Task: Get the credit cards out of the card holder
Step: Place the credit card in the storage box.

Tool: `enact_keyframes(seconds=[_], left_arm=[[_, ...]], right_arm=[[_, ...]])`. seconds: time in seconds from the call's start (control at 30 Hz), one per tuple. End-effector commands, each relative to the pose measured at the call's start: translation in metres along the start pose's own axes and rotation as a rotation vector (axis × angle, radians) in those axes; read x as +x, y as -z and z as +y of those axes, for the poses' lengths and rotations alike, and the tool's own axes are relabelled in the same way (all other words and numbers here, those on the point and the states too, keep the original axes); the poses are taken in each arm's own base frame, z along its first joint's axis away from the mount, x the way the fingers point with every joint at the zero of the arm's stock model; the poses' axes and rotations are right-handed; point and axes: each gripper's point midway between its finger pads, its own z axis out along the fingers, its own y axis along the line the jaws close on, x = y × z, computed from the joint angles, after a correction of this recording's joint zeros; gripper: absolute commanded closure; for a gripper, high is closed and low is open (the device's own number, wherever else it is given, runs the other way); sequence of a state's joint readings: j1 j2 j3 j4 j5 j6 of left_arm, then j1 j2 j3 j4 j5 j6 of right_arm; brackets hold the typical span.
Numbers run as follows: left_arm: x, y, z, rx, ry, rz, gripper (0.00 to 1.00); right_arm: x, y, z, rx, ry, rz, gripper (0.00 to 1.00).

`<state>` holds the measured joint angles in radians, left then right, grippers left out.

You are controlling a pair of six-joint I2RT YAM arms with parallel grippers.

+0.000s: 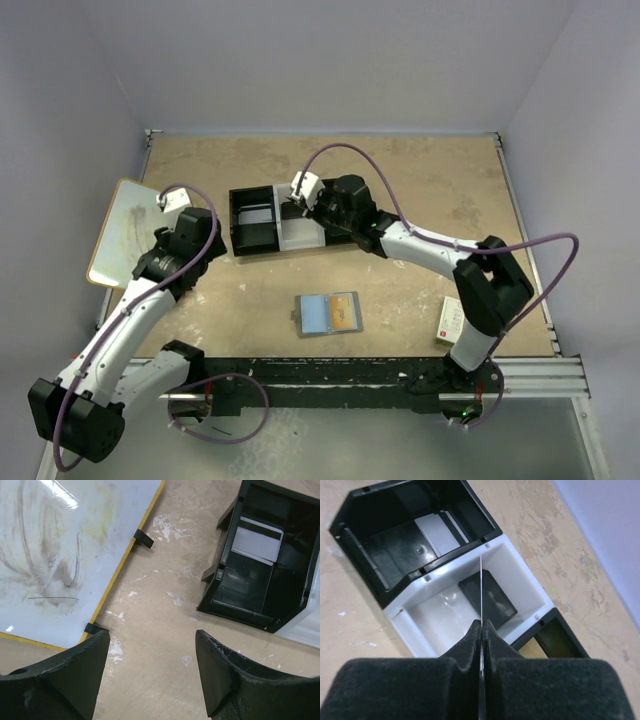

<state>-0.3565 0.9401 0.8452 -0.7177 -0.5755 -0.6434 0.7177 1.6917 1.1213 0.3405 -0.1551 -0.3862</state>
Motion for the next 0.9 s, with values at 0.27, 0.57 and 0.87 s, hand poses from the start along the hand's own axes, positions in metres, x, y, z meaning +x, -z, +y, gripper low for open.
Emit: enact_keyframes(seconds=[0.27,0.57,0.87], left_arm=[[-0.043,0.023,0.023,-0.050,0.120,-0.194,0.32],[-0.045,0.025,0.026,-0.053,0.135,-0.208,0.32],[-0.046,0.026,0.026,-0.050,0.137,-0.213,0.32]], right_arm=[[0.000,-0.037,-0.036,0.044,0.310,0.047,1.00],[0.024,-0.063,-0.049,0.039,0.451,0.133,1.00],[0.033,-0.086,-0.058,0.042,0.497,0.181,1.00]])
